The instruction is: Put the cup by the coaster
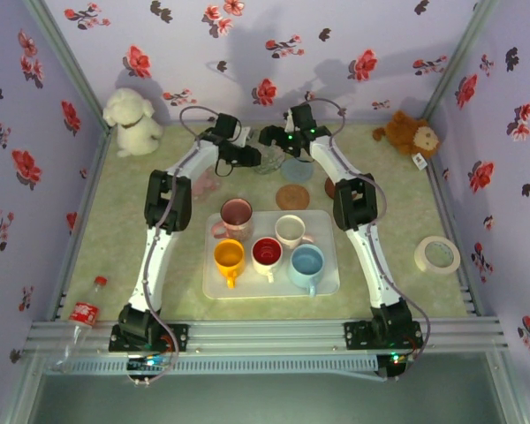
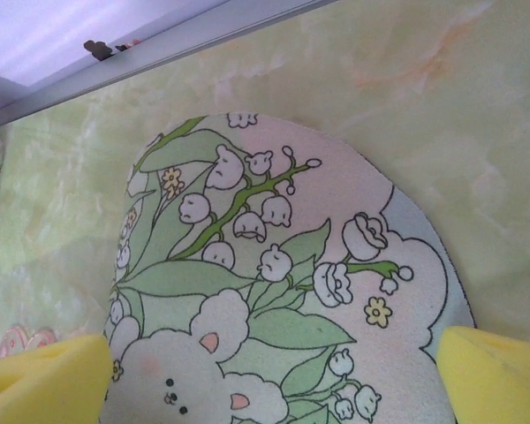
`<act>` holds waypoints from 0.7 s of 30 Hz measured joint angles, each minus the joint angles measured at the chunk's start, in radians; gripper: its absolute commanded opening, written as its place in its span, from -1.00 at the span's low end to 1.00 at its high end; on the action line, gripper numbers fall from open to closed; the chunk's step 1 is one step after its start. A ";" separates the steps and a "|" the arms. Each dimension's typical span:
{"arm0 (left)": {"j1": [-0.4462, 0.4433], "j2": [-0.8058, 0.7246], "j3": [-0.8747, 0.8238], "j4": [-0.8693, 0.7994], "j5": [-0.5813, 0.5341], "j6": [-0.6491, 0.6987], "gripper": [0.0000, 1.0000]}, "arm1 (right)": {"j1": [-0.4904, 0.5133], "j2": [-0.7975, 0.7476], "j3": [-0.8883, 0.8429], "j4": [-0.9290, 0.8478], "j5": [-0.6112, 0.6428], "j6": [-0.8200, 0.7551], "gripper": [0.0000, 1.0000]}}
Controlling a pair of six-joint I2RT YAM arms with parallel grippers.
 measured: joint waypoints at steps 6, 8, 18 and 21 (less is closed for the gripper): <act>0.000 0.000 -0.015 0.008 0.003 -0.048 -1.00 | -0.006 -0.067 -0.143 0.097 -0.012 0.013 0.88; 0.002 0.000 -0.016 0.010 0.005 -0.055 -1.00 | -0.006 -0.100 -0.201 0.120 -0.018 0.019 0.88; 0.011 -0.029 -0.037 -0.039 0.027 -0.054 -1.00 | -0.006 -0.272 -0.403 0.097 0.008 0.018 0.98; 0.018 -0.053 -0.062 -0.078 0.041 -0.049 -1.00 | -0.006 -0.368 -0.478 0.089 0.044 0.003 0.98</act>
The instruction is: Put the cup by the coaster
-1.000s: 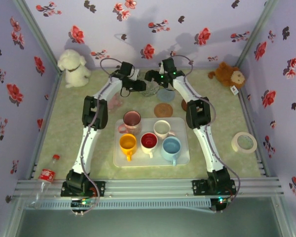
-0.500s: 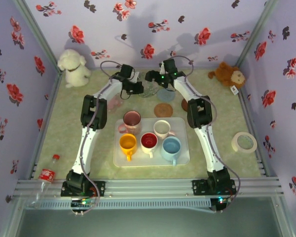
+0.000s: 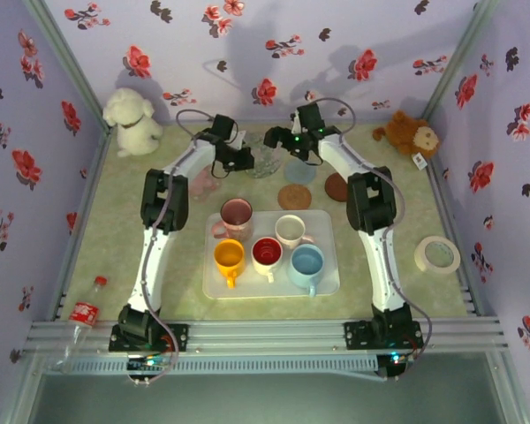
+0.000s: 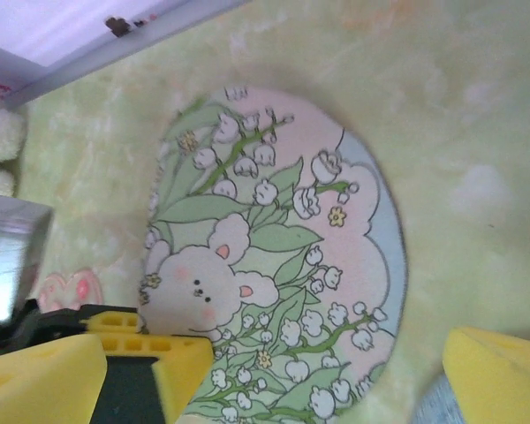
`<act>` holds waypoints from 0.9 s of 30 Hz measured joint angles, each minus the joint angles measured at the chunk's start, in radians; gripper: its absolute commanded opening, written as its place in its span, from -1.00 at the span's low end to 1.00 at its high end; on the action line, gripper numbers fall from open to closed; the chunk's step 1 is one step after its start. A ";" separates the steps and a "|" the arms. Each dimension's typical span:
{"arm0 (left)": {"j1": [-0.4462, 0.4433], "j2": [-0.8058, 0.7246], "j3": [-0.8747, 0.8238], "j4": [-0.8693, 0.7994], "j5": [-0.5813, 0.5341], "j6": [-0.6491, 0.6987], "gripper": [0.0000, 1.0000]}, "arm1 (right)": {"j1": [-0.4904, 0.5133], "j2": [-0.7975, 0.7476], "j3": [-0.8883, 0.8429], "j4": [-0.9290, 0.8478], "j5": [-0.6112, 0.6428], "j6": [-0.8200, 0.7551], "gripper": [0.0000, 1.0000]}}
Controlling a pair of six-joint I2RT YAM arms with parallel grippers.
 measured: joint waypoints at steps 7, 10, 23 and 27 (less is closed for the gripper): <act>0.006 -0.062 -0.079 -0.076 0.058 0.042 -1.00 | 0.000 -0.185 -0.141 0.005 0.071 -0.041 0.98; 0.006 -0.066 -0.088 -0.103 0.085 0.065 -1.00 | 0.000 -0.228 -0.200 0.005 0.097 -0.057 0.98; 0.015 -0.097 -0.162 -0.173 0.082 0.142 -0.80 | 0.000 -0.285 -0.316 -0.021 0.159 -0.110 0.98; 0.021 -0.099 -0.168 -0.187 0.086 0.158 -0.16 | 0.000 -0.292 -0.316 -0.060 0.193 -0.148 0.98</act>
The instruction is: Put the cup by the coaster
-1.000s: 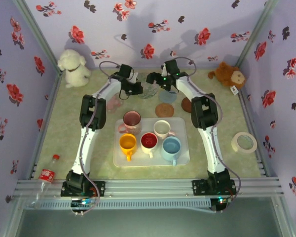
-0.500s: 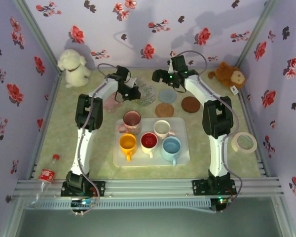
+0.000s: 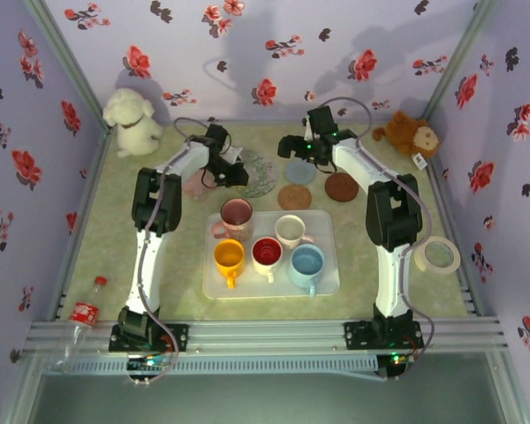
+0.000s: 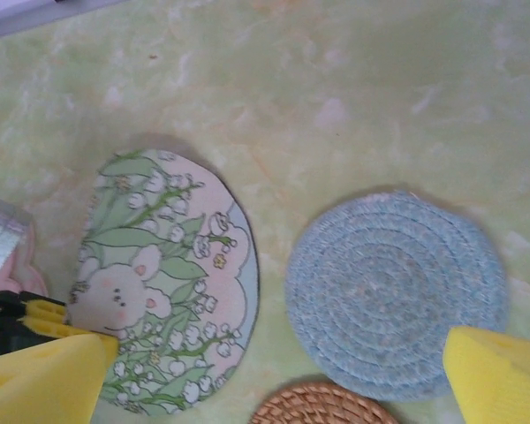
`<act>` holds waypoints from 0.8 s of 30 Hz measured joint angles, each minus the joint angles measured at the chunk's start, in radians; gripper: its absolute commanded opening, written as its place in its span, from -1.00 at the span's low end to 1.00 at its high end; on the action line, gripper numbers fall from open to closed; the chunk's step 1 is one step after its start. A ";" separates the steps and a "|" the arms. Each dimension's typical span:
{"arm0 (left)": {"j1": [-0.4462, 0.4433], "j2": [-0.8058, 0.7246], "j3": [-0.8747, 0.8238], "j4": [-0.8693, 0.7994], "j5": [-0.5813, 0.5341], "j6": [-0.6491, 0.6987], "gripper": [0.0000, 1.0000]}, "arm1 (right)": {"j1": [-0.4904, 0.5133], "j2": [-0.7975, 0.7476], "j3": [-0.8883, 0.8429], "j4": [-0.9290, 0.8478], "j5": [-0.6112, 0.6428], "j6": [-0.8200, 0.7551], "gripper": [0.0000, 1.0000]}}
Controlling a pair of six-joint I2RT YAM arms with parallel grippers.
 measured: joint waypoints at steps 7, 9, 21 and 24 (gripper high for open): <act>-0.005 -0.032 -0.014 -0.013 0.027 0.001 0.52 | 0.000 -0.002 -0.022 -0.084 0.104 -0.059 0.98; -0.005 -0.037 -0.016 -0.013 0.034 -0.003 0.70 | 0.000 -0.006 -0.032 -0.111 0.138 -0.070 0.98; 0.002 -0.066 -0.041 -0.006 0.019 -0.022 0.99 | -0.006 -0.115 -0.135 -0.206 0.265 -0.111 0.98; 0.014 -0.074 -0.045 -0.013 -0.016 -0.034 0.99 | -0.010 -0.132 -0.152 -0.211 0.276 -0.112 0.98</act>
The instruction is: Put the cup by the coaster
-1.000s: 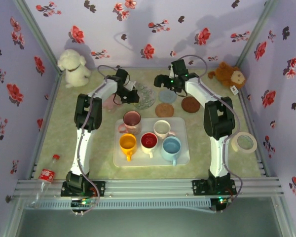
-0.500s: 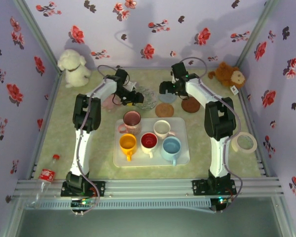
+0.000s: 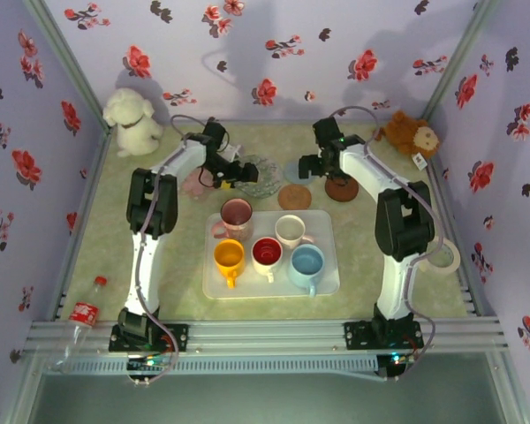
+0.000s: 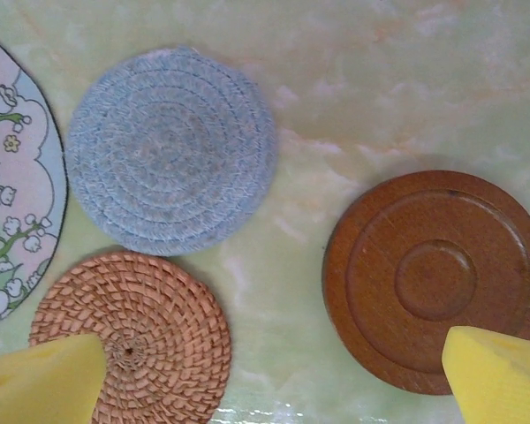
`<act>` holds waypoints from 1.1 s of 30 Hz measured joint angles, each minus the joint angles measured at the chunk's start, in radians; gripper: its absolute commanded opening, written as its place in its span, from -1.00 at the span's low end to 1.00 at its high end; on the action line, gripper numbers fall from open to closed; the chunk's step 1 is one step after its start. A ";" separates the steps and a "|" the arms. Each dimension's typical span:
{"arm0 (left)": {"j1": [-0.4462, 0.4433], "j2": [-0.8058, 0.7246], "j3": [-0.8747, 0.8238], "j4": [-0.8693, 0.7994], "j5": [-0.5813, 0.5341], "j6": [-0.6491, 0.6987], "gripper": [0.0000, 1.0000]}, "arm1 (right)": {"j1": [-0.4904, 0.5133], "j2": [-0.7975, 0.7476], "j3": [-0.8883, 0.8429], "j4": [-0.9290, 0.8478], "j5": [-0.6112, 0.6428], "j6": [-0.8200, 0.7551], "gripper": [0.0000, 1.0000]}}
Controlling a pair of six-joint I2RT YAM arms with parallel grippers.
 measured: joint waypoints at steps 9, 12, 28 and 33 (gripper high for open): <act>0.056 -0.006 -0.001 -0.015 -0.049 -0.007 0.99 | -0.005 -0.007 -0.019 -0.005 0.010 0.000 0.98; 0.056 -0.006 -0.001 -0.015 -0.051 -0.009 0.99 | -0.005 -0.007 -0.019 -0.005 0.010 0.000 0.98; 0.090 -0.067 0.008 -0.015 -0.095 -0.010 0.99 | -0.011 -0.007 -0.019 -0.031 0.010 -0.018 0.98; 0.087 -0.095 0.016 -0.015 -0.101 -0.010 0.99 | -0.012 -0.007 -0.019 -0.043 0.024 -0.023 0.91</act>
